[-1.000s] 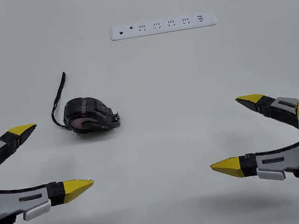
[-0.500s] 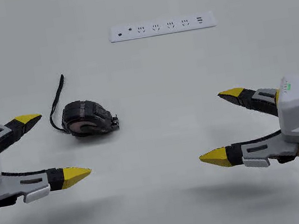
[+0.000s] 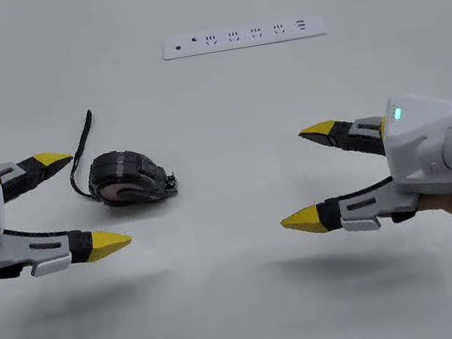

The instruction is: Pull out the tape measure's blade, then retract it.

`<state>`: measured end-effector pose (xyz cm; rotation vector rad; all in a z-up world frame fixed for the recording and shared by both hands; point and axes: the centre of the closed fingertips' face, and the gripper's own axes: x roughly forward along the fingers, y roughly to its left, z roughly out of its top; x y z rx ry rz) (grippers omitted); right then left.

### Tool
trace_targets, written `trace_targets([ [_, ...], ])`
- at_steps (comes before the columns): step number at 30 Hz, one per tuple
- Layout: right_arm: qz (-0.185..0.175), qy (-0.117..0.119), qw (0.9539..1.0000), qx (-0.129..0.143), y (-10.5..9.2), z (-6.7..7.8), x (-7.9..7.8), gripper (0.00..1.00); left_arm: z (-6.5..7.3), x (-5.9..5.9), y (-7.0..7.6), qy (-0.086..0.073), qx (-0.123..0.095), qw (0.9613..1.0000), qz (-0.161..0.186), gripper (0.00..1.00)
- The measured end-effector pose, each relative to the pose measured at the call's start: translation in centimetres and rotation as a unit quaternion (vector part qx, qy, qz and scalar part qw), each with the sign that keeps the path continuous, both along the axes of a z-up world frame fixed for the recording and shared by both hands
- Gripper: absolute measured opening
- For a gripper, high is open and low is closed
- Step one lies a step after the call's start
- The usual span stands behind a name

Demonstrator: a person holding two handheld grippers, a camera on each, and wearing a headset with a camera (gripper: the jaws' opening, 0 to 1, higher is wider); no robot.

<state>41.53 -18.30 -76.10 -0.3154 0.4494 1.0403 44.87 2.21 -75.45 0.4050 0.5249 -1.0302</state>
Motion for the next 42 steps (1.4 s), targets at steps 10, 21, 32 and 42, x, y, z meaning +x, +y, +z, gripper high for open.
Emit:
trace_targets([
  [10, 0.039, -0.007, 0.9992, -0.006, 2.5, -0.3, 1.6, 0.66, -1.2, 1.2, -0.2, 0.012, 0.039, 0.9978, -0.052, 0.66],
  [21, 0.073, -0.010, 0.9972, -0.014, 4.2, -0.9, 3.4, 0.59, -2.4, 2.1, -0.2, 0.024, 0.072, 0.9930, -0.090, 0.57],
  [32, 0.110, 0.001, 0.9938, -0.016, 6.8, -2.0, 4.1, 0.51, -3.1, 2.8, -0.2, 0.037, 0.102, 0.9861, -0.126, 0.44],
  [42, 0.135, 0.008, 0.9907, -0.016, 9.2, -2.9, 4.9, 0.44, -3.8, 3.0, -0.5, 0.040, 0.130, 0.9783, -0.156, 0.38],
])
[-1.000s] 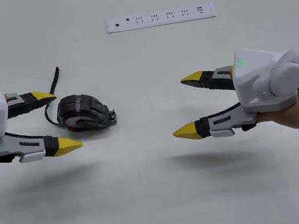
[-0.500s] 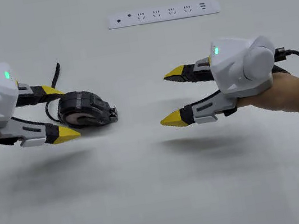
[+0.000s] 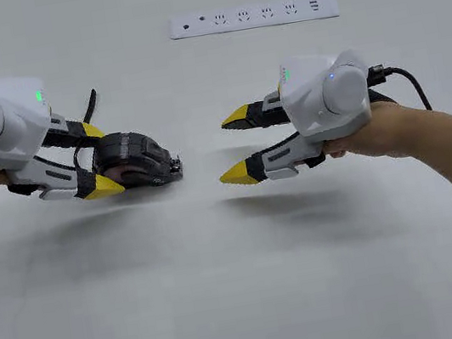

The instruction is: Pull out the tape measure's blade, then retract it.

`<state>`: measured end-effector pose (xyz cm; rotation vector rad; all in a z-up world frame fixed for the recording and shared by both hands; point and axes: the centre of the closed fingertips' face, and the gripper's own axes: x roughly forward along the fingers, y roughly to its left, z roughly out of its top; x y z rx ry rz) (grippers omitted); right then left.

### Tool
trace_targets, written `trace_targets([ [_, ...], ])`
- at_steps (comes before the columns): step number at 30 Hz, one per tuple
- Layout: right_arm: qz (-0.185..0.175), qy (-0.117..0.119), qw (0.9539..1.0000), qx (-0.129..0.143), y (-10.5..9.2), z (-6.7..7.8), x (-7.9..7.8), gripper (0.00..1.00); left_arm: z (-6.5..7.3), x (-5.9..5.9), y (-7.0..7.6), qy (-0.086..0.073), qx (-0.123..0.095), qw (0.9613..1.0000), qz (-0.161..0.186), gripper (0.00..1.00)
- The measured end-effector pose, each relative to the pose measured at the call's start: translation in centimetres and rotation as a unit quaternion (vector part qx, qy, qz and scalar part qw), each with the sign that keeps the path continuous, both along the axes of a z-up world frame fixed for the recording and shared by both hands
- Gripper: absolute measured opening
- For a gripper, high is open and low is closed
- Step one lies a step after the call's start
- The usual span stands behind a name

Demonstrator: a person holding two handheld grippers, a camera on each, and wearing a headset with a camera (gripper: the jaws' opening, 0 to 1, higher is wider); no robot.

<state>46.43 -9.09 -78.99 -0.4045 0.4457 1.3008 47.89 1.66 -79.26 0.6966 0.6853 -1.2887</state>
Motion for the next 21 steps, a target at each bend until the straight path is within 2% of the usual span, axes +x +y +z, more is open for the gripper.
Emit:
trace_targets([
  [5, 0.013, 0.002, 0.9999, -0.004, 1.3, -0.5, 0.3, 0.41, -0.5, 0.0, -0.1, 0.005, 0.013, 0.9998, -0.011, 0.35],
  [10, 0.024, 0.010, 0.9997, -0.005, 2.6, -1.1, 0.3, 0.37, -0.6, 0.1, -0.3, 0.007, 0.015, 0.9998, -0.014, 0.32],
  [14, 0.042, 0.004, 0.9989, -0.019, 3.3, -1.8, 0.2, 0.34, -0.7, 0.2, -0.3, 0.000, 0.024, 0.9994, -0.023, 0.30],
  [21, 0.049, 0.009, 0.9985, -0.023, 4.3, -2.3, 0.6, 0.28, -0.7, 0.1, -0.3, 0.006, 0.025, 0.9994, -0.023, 0.30],
])
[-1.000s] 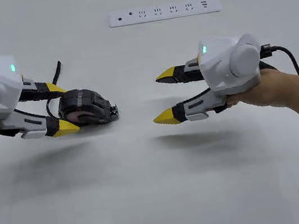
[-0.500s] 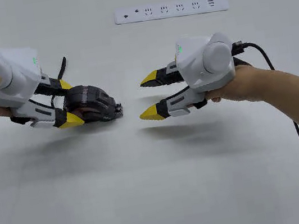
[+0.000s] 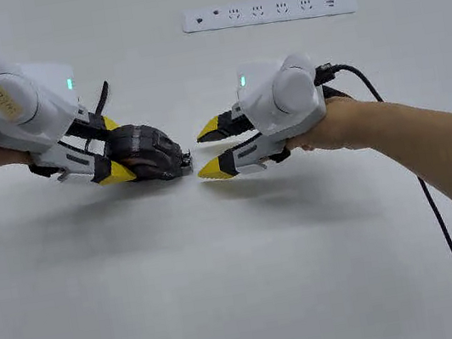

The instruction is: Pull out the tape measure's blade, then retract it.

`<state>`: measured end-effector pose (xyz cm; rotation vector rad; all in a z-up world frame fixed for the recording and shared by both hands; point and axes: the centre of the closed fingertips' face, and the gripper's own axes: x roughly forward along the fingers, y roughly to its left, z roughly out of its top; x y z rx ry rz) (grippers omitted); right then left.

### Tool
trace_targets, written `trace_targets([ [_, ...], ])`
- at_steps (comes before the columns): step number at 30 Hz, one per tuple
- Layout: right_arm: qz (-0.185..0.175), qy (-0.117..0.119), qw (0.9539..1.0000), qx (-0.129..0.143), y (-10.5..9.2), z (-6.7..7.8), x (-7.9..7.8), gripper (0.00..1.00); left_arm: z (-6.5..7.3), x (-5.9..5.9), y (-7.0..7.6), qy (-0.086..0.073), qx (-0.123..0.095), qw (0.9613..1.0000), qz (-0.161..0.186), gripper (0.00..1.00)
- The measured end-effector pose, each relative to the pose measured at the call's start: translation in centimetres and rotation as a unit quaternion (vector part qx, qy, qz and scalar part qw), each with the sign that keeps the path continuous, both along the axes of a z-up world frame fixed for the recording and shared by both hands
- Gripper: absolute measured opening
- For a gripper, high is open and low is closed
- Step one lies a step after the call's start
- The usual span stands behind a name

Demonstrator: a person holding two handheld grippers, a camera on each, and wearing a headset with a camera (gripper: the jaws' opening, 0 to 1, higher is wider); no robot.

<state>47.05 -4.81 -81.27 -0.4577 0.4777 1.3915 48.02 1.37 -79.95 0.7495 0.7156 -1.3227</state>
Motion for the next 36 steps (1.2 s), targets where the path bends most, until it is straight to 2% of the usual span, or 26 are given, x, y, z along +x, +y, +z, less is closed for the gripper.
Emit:
trace_targets([
  [8, 0.013, 0.002, 0.9999, -0.010, 1.2, -0.8, 0.0, 0.21, -0.1, 0.0, 0.1, 0.004, 0.007, 0.9999, 0.006, 0.29],
  [15, 0.016, 0.001, 0.9996, -0.022, 1.7, -1.5, 0.1, 0.16, 0.0, 0.1, 0.1, 0.010, 0.004, 0.9998, 0.014, 0.29],
  [17, 0.013, 0.006, 0.9997, -0.019, 1.6, -1.5, 0.0, 0.15, 0.0, 0.0, 0.1, 0.011, 0.006, 0.9998, 0.014, 0.29],
  [24, 0.024, -0.009, 0.9995, -0.022, 1.6, -1.3, -0.1, 0.13, 0.0, -0.1, 0.3, 0.011, 0.008, 0.9998, 0.017, 0.29],
  [36, 0.031, -0.017, 0.9990, -0.029, 1.5, -1.3, 0.3, 0.12, -0.1, 0.1, 0.5, 0.015, -0.002, 0.9994, 0.032, 0.29],
])
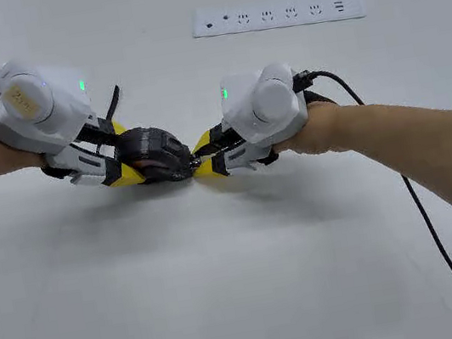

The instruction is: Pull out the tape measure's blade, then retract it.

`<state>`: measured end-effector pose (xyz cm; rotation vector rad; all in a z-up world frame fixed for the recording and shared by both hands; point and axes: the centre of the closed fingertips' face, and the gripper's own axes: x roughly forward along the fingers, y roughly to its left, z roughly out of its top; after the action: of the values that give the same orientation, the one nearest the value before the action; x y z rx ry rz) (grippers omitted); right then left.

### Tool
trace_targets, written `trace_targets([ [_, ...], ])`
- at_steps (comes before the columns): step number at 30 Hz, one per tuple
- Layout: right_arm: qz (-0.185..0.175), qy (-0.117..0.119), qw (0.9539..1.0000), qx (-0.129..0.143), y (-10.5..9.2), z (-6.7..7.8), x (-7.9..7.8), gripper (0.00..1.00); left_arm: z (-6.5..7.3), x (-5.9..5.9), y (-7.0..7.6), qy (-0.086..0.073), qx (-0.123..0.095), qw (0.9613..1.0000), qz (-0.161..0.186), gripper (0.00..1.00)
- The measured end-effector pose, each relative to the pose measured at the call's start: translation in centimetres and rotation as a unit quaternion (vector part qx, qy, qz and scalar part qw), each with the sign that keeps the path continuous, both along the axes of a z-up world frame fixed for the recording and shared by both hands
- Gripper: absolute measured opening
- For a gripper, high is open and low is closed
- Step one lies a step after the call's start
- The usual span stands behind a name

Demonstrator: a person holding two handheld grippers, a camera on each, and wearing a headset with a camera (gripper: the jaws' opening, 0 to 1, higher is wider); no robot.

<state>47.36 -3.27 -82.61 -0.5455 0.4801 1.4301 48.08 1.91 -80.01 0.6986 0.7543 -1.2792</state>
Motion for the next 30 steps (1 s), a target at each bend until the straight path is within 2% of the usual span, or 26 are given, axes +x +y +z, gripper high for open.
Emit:
trace_targets([
  [12, 0.008, -0.006, 0.9999, -0.006, -0.2, 0.2, -0.2, 0.12, -0.1, -0.1, 0.0, 0.004, -0.001, 1.0000, 0.007, 0.29],
  [30, 0.013, -0.014, 0.9997, -0.012, -1.4, 0.5, -0.6, 0.12, -0.1, -0.2, 0.0, 0.010, -0.003, 0.9998, 0.018, 0.29],
])
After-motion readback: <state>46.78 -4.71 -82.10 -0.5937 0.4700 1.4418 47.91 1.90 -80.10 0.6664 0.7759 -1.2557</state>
